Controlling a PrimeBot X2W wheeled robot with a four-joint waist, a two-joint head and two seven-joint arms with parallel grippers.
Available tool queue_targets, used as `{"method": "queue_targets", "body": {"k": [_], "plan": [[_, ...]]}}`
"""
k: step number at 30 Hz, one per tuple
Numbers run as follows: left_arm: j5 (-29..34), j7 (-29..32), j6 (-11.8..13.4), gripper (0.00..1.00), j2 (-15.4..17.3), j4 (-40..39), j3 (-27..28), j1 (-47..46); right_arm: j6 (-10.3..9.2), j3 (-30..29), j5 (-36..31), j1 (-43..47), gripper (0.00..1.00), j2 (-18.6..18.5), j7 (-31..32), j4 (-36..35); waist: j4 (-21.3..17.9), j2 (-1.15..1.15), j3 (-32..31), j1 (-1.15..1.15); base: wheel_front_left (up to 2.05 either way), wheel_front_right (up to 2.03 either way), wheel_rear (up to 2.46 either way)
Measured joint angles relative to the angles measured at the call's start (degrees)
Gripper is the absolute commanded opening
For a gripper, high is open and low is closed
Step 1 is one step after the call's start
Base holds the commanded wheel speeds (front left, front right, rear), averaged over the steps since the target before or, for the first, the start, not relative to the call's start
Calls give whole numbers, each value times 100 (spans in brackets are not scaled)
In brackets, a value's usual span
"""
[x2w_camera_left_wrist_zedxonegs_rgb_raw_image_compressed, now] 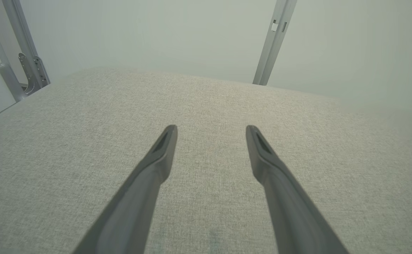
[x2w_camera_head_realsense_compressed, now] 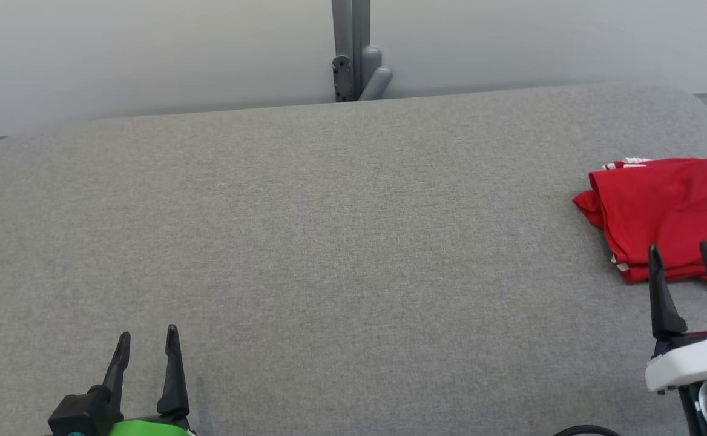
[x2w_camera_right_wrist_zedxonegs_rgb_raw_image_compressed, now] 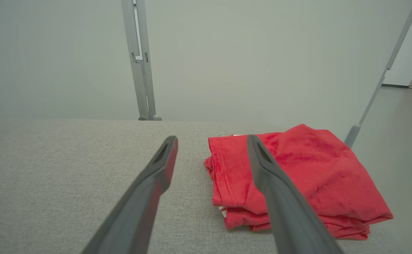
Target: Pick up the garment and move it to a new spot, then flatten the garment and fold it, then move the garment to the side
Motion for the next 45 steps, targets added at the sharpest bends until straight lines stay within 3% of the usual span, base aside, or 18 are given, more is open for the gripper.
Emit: {"method": "queue_targets", "body": {"k": [6,13,29,45], "plan": [[75,-1,16,100,-5,282,-115,-51,0,-276,-686,521,100,740,0,-222,191,0,-189,0,0,0,0],[88,0,19,100,-4,322,11,-5,1,-341,-1029,775,100,1091,0,-292,187,0,-335,0,0,0,0],[210,-1,-20,100,-5,18,-71,209,0,-581,-1335,723,100,1202,0,-290,95,0,-401,0,0,0,0],[247,0,-55,100,-5,-32,-91,218,0,-447,-1382,625,100,1207,0,-258,217,0,-396,0,0,0,0]]}}
